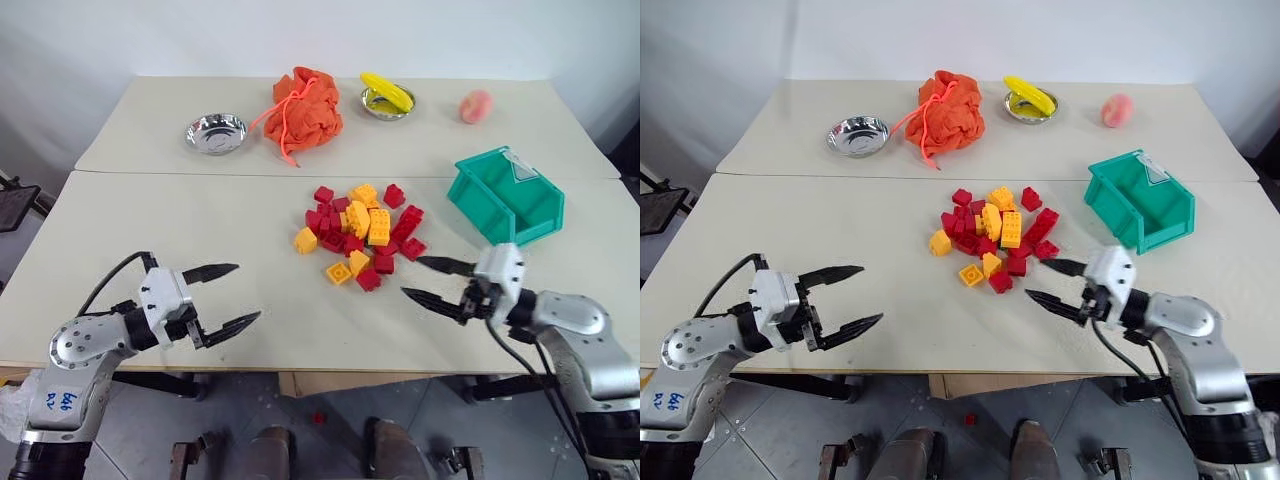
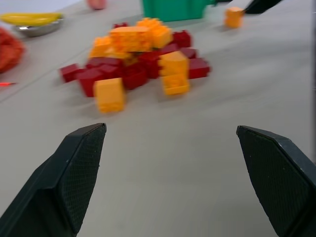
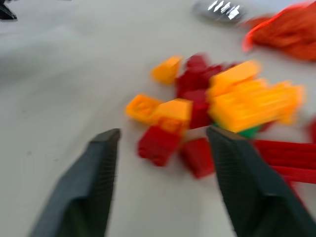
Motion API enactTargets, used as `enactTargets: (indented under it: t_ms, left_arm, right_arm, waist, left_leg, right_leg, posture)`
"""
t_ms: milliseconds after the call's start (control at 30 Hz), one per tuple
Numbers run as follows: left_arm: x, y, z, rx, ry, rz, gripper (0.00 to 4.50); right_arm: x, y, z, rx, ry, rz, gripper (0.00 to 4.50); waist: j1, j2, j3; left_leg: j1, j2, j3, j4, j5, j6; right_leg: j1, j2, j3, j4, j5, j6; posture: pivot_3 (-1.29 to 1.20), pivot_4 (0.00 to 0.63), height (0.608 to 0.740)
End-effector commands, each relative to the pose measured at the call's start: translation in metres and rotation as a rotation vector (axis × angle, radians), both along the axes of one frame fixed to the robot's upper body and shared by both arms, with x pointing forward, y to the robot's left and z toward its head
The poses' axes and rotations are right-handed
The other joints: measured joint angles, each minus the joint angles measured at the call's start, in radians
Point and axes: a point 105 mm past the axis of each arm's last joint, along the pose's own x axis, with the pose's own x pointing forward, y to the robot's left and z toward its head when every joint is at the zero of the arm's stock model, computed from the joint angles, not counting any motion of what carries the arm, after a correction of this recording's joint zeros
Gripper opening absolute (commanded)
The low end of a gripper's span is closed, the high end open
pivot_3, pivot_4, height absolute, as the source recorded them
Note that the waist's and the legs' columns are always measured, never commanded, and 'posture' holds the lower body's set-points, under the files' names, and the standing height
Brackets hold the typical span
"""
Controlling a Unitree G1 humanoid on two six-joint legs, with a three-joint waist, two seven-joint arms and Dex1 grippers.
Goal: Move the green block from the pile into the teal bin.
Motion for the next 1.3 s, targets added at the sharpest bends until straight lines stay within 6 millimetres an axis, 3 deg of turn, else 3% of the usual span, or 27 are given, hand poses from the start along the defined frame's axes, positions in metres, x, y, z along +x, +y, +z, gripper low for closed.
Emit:
enactTargets:
  t_ms: [33,167,233,367,433,567,733,867,1000,1200,1300]
  left_arm:
    - [0.002,-0.005,0.003,-0.007,-0.018,-0.047,4.50]
    - [0.005,-0.007,0.003,-0.025,-0.003,-0.053,4.50]
    - [0.007,-0.008,0.003,-0.028,-0.005,-0.053,4.50]
    - [0.012,-0.009,0.009,-0.049,-0.026,-0.035,4.50]
    - [0.013,-0.010,0.010,-0.056,-0.030,-0.032,4.50]
    - [0.012,-0.012,0.009,-0.060,-0.015,-0.033,4.50]
    - [0.012,-0.013,0.007,-0.072,-0.010,-0.020,4.50]
    - [0.012,-0.017,0.006,-0.081,-0.012,-0.019,4.50]
    - [0.012,-0.018,0.005,-0.087,-0.015,-0.013,4.50]
    - [0.009,-0.013,0.005,-0.090,-0.012,0.013,4.50]
    - [0.006,-0.009,0.004,-0.117,0.000,0.036,4.50]
  right_arm:
    - [0.003,0.034,0.005,-0.007,-0.005,0.076,1.48]
    - [0.028,0.069,0.000,-0.029,-0.041,0.071,0.08]
    - [0.041,0.080,-0.007,-0.072,-0.058,0.049,0.03]
    - [0.082,0.092,0.009,-0.038,-0.128,-0.097,0.03]
    - [0.098,0.088,0.016,-0.037,-0.155,-0.150,0.03]
    - [0.135,0.057,0.037,-0.020,-0.223,-0.313,0.03]
    - [0.150,0.035,0.042,-0.002,-0.205,-0.373,0.03]
    - [0.148,0.037,0.028,-0.072,-0.199,-0.323,0.03]
    - [0.125,0.055,0.020,-0.097,-0.189,-0.160,0.03]
    - [0.084,0.033,0.009,-0.133,-0.140,-0.046,0.03]
    - [0.062,0.011,0.016,-0.115,-0.163,0.011,0.03]
  waist:
    - [-0.006,0.000,0.000]
    - [-0.013,0.000,0.000]
    - [-0.014,0.000,0.000]
    - [-0.016,0.000,0.000]
    - [-0.015,0.000,0.000]
    - [-0.016,0.000,0.000]
    - [-0.034,0.000,0.000]
    - [-0.043,0.000,0.000]
    - [-0.052,0.000,0.000]
    - [-0.034,0.000,0.000]
    - [-0.029,0.000,0.000]
  left_leg:
    - [0.000,0.000,0.000,0.000,0.000,0.000]
    - [0.000,0.000,-0.001,0.000,0.000,0.000]
    - [0.000,0.000,0.000,0.000,0.000,0.000]
    - [-0.001,0.000,0.000,0.000,0.000,0.000]
    - [-0.001,0.000,0.000,0.000,0.000,0.000]
    - [-0.001,0.000,0.000,0.000,0.000,0.000]
    - [-0.001,0.000,0.000,-0.002,0.000,0.000]
    - [-0.001,0.000,0.000,-0.002,0.000,0.000]
    - [-0.001,0.001,0.001,-0.002,0.000,-0.001]
    - [-0.001,0.000,0.001,-0.001,0.000,-0.001]
    - [-0.001,0.000,0.001,0.000,0.000,0.000]
  right_leg:
    - [0.000,0.000,0.000,0.000,0.000,0.000]
    - [0.000,0.000,0.000,0.001,0.000,0.000]
    - [-0.001,0.000,0.000,0.001,0.000,0.000]
    - [-0.002,0.000,-0.001,0.002,0.000,0.000]
    - [-0.002,0.000,-0.001,0.002,0.000,0.000]
    - [-0.002,0.000,-0.001,0.001,0.000,0.000]
    - [-0.002,0.000,-0.002,0.001,0.000,0.000]
    - [-0.002,0.000,-0.002,0.001,0.000,0.000]
    - [-0.003,0.000,-0.002,0.001,0.000,0.000]
    - [-0.003,0.000,-0.002,0.001,0.000,0.000]
    - [-0.002,-0.001,-0.002,0.001,0.000,0.000]
  posture:
    - [0.00,0.150,0.740]
    - [0.00,0.150,0.740]
    - [0.00,0.150,0.740]
    - [0.00,0.150,0.740]
    - [0.00,0.150,0.740]
    - [0.00,0.150,0.740]
    - [0.00,0.150,0.740]
    - [0.00,0.150,0.740]
    - [0.00,0.150,0.740]
    - [0.00,0.150,0.740]
    - [0.00,0.150,0.740]
